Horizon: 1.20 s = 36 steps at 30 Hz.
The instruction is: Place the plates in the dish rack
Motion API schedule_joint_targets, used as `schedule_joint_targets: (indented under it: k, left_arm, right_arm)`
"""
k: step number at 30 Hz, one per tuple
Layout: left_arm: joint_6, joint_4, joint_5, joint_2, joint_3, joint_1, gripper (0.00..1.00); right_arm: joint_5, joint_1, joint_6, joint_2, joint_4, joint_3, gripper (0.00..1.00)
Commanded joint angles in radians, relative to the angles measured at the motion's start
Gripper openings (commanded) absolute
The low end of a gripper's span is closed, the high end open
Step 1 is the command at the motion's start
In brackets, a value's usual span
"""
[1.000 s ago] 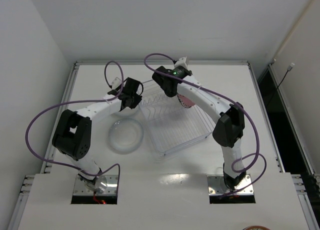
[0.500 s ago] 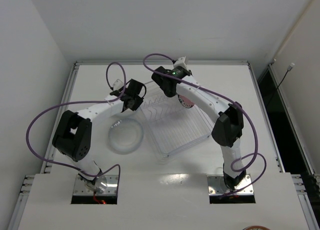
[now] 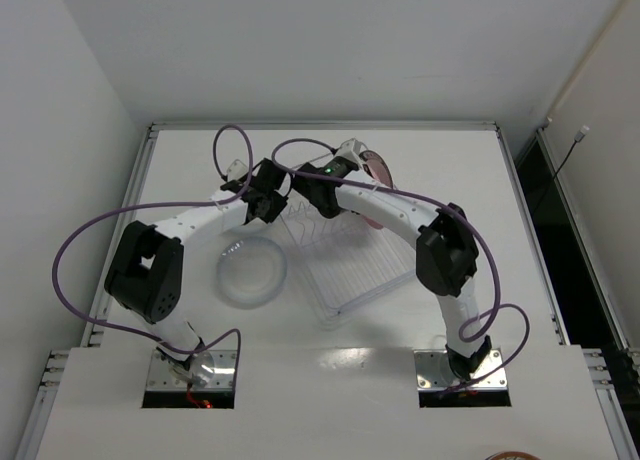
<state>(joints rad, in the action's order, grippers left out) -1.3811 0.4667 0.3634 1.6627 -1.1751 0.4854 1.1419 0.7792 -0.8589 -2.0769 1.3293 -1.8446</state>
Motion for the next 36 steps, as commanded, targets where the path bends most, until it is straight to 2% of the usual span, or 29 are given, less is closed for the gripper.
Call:
schedule_joint_targets:
  k: [1,7,8,12,14,20,27,32,36]
  left_arm:
    - [-0.053,0.046,-0.015,-0.015,-0.038,0.010,0.01]
    - [-0.043,0.046,-0.015,0.003,-0.047,0.010,0.01]
    - [-0.042,0.046,-0.015,0.012,-0.047,0.010,0.01]
    - [0.019,0.062,-0.015,0.041,-0.081,0.010,0.01]
    - [0.042,0.084,-0.015,0.051,-0.100,0.010,0.01]
    - [0.071,0.084,-0.015,0.060,-0.133,-0.008,0.02]
    - [0.229,0.075,-0.033,0.126,-0.205,-0.033,0.05]
    - [0.355,0.015,-0.055,0.151,-0.215,-0.061,0.05]
    - [0.480,-0.089,-0.200,0.173,-0.225,-0.113,0.05]
  right_arm:
    - [-0.048,0.031,-0.034,0.018,0.079,0.041,0.00]
    - [-0.119,0.043,-0.013,0.052,0.079,0.030,0.01]
    - [-0.128,0.043,-0.012,0.052,0.079,0.016,0.18]
    - [-0.096,0.043,0.043,0.080,0.079,-0.066,0.58]
    - [-0.096,0.034,0.093,0.068,0.079,-0.113,0.65]
    - [-0.073,-0.005,0.170,0.026,0.079,-0.245,0.71]
    - [-0.073,-0.055,0.201,0.102,0.079,-0.275,0.79]
    - [-0.192,-0.148,0.190,0.156,0.079,-0.161,0.79]
    - [-0.381,-0.239,0.156,0.253,0.038,-0.013,0.79]
